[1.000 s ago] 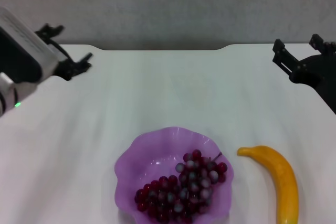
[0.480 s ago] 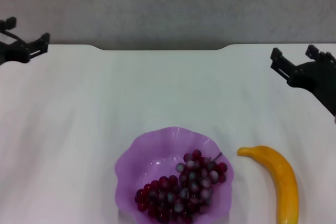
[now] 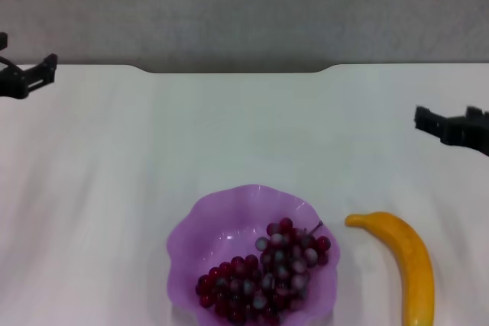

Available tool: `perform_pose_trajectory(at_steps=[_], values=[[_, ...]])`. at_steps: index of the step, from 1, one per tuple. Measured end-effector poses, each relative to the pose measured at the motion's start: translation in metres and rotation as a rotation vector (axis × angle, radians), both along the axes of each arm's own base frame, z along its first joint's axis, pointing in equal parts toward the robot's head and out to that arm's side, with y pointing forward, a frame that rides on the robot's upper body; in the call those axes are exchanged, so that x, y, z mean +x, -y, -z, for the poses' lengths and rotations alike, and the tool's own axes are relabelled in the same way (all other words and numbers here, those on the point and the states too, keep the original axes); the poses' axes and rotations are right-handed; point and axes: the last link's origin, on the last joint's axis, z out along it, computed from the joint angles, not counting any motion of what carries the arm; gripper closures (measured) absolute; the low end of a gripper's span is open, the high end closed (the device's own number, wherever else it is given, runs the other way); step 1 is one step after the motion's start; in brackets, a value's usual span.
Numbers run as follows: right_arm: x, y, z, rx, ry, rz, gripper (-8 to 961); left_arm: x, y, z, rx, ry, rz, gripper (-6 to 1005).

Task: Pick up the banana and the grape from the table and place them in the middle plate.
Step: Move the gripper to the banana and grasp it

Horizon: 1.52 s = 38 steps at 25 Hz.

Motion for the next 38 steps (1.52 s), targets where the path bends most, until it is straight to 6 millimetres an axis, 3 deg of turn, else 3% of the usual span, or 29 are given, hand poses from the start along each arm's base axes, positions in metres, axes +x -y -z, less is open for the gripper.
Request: perform_pose_trajectory(at_steps=[12, 20, 38], values=[[0.012, -0.013, 0.022, -0.172, 0.097, 0.186, 102, 0.000, 0.004, -0.006, 0.021, -0.006, 0.002, 142], [0.020, -0.016, 0.048, -0.296, 0.058, 0.212, 102, 0.003, 0.003, -0.007, 0.021, -0.008, 0.011, 143], [0.034, -0.013, 0.072, -0.420, 0.095, 0.281, 103, 0.002, 0.004, -0.012, 0.037, -0.018, 0.007, 143]])
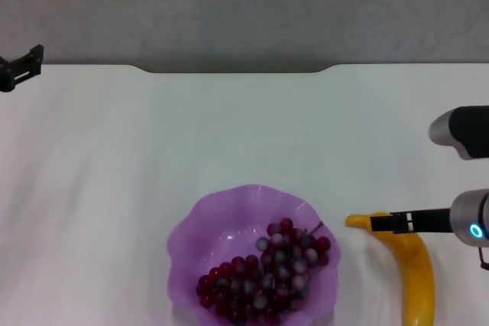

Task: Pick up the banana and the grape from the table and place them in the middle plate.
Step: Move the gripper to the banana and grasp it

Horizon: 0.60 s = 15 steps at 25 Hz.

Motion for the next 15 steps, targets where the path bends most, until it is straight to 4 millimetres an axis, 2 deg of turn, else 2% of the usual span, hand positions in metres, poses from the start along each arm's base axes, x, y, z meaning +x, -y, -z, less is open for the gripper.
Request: perform_pose_trajectory(at_steps=[5, 15], values=[[0.000, 0.002, 0.012, -0.049, -0.001, 0.005, 103, 0.000, 0.000, 0.000, 0.002, -0.001, -0.001, 143], [0.003, 0.004, 0.014, -0.066, 0.008, 0.015, 102, -0.001, 0.000, -0.001, 0.003, -0.001, -0.004, 142]])
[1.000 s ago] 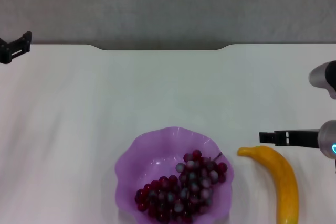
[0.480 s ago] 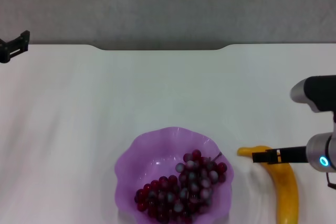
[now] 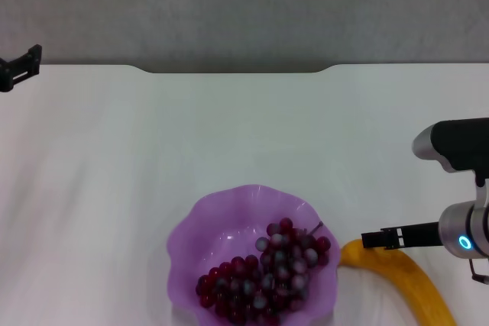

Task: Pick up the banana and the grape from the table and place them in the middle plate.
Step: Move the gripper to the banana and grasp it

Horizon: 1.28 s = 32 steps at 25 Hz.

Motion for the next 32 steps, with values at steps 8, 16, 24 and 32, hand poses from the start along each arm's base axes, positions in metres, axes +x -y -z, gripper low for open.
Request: perform_pose_trajectory(at_steps=[8, 16, 24, 32], values=[[-0.005, 0.000, 0.007, -0.030, 0.010, -0.026, 102, 0.000, 0.000, 0.000, 0.001, 0.000, 0.000, 142], [-0.032, -0.002, 0.011, -0.040, 0.001, -0.123, 103, -0.001, 0.000, 0.000, 0.001, 0.001, -0.005, 142], [-0.043, 0.002, 0.004, -0.032, 0.001, -0.155, 103, -0.004, 0.001, -0.001, 0.011, -0.001, -0.016, 143], [-0.055, 0.012, 0.011, -0.100, 0.020, -0.200, 102, -0.007, 0.003, -0.005, 0.024, 0.005, -0.025, 142]])
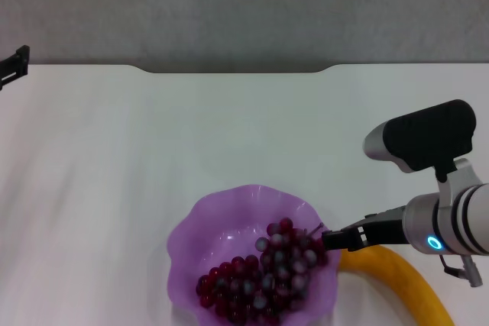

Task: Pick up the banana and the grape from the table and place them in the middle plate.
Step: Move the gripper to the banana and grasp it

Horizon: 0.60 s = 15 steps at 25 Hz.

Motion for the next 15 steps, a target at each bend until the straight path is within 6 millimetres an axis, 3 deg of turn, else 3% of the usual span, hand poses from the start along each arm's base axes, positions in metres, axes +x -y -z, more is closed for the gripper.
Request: perform_pose_trajectory(at_steps=[15], values=[[-0.015, 0.011, -0.014, -0.105, 0.090, -0.140, 103, -0.007, 0.004, -0.003, 0.009, 0.004, -0.019, 143]])
